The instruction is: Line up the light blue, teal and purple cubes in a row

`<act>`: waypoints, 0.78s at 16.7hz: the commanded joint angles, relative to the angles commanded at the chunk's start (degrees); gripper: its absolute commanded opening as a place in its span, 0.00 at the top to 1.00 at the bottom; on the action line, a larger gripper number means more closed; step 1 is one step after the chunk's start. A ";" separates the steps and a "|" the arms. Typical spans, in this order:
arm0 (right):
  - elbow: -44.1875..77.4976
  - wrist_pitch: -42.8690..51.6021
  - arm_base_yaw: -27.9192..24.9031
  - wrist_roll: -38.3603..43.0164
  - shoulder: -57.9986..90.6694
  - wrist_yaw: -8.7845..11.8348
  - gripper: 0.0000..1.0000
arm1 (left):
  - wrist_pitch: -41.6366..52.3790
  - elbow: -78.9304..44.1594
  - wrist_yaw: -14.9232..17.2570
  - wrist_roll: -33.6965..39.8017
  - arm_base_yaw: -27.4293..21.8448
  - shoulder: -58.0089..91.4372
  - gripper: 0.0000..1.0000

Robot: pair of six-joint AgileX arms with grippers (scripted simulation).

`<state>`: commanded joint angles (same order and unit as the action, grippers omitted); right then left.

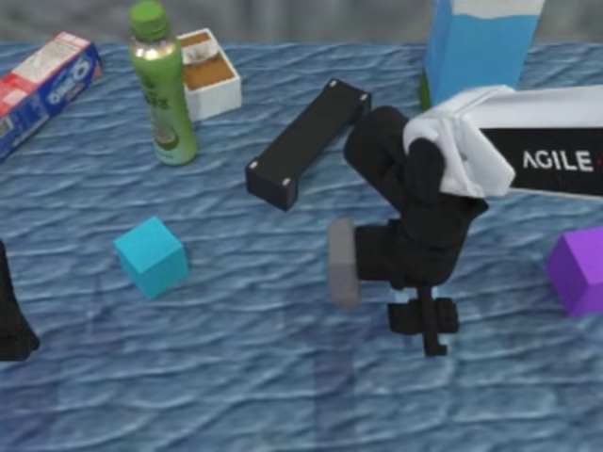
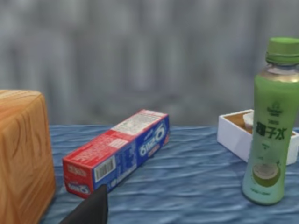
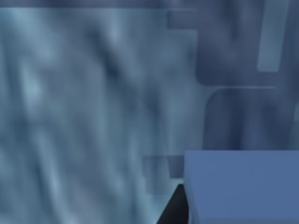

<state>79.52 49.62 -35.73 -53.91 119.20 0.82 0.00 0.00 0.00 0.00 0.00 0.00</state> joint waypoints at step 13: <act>0.00 0.00 0.00 0.00 0.00 0.00 0.00 | 0.00 0.00 0.00 0.00 0.00 0.00 0.00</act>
<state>79.52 49.62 -35.73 -53.91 119.20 0.82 0.00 0.00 0.00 0.00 0.00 0.00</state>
